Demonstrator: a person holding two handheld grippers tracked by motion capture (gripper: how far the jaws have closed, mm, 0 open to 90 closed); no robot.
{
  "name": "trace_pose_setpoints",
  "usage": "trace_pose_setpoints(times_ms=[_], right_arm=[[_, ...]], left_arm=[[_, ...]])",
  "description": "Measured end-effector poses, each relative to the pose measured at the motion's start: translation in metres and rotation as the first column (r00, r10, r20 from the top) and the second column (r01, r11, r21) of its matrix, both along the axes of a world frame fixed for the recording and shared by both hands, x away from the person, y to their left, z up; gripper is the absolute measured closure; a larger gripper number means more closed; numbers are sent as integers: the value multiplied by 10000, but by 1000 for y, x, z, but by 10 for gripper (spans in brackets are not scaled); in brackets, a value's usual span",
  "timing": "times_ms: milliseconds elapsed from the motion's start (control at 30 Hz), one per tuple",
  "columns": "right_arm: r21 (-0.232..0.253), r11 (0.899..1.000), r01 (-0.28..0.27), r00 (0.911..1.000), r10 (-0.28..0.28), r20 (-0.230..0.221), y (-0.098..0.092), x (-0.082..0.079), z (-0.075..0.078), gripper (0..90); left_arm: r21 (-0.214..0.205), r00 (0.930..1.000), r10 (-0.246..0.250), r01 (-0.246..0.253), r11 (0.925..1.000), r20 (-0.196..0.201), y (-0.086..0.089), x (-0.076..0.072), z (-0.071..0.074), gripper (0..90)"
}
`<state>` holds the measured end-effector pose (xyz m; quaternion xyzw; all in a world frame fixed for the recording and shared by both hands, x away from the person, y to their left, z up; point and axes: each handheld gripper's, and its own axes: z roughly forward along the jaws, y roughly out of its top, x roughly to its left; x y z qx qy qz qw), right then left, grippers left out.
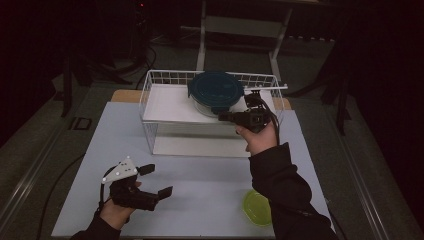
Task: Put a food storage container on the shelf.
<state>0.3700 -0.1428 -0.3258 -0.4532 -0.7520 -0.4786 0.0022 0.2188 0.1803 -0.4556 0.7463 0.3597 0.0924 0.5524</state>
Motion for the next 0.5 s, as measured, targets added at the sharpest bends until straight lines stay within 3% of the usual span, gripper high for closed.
trace_pose_setpoints(times_ms=[167,400,500], right_arm=[[-220,9997,111,9998,-107,193,1,0,0,898],[181,9998,-68,9999,66,109,-1,-2,-2,864],[96,9990,-432,9987,429,287,-3,-10,-3,772]], left_arm=[[45,10000,-11,11,10000,-32,-1,0,-1,0],[-11,9998,-173,173,9998,2,-1,-2,-1,0],[72,9997,-249,249,9997,54,-1,-5,0,0]])
